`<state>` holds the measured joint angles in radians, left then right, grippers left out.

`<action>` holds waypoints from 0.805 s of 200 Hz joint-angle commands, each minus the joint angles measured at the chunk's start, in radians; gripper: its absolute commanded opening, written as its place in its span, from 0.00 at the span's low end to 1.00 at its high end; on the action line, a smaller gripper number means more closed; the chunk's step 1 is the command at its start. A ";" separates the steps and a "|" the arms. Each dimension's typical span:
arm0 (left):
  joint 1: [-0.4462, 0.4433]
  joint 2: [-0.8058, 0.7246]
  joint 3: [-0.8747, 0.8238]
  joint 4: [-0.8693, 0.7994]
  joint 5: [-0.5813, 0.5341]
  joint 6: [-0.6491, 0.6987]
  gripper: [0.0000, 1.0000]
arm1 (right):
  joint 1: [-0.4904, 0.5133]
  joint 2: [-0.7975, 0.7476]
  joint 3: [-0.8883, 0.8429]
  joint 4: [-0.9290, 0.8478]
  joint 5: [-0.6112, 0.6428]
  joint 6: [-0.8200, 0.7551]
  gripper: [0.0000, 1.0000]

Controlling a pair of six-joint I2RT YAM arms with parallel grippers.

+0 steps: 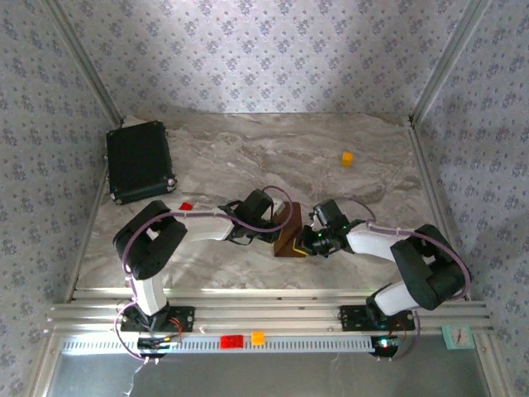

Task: Fold a paper plane with a square sheet of paper (pick it up from the middle)

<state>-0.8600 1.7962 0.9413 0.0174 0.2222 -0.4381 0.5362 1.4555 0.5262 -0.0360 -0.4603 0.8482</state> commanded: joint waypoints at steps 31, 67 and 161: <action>-0.012 -0.052 0.000 -0.028 -0.023 -0.005 0.00 | -0.001 0.027 -0.001 -0.057 0.021 -0.009 0.03; -0.010 -0.022 0.018 -0.039 -0.011 0.003 0.00 | -0.001 0.032 0.001 -0.051 0.020 -0.008 0.03; -0.010 0.013 0.021 -0.043 -0.019 0.002 0.00 | 0.001 0.031 0.006 -0.059 0.020 -0.011 0.03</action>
<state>-0.8661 1.7954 0.9417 -0.0048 0.2123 -0.4381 0.5362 1.4605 0.5289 -0.0345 -0.4671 0.8482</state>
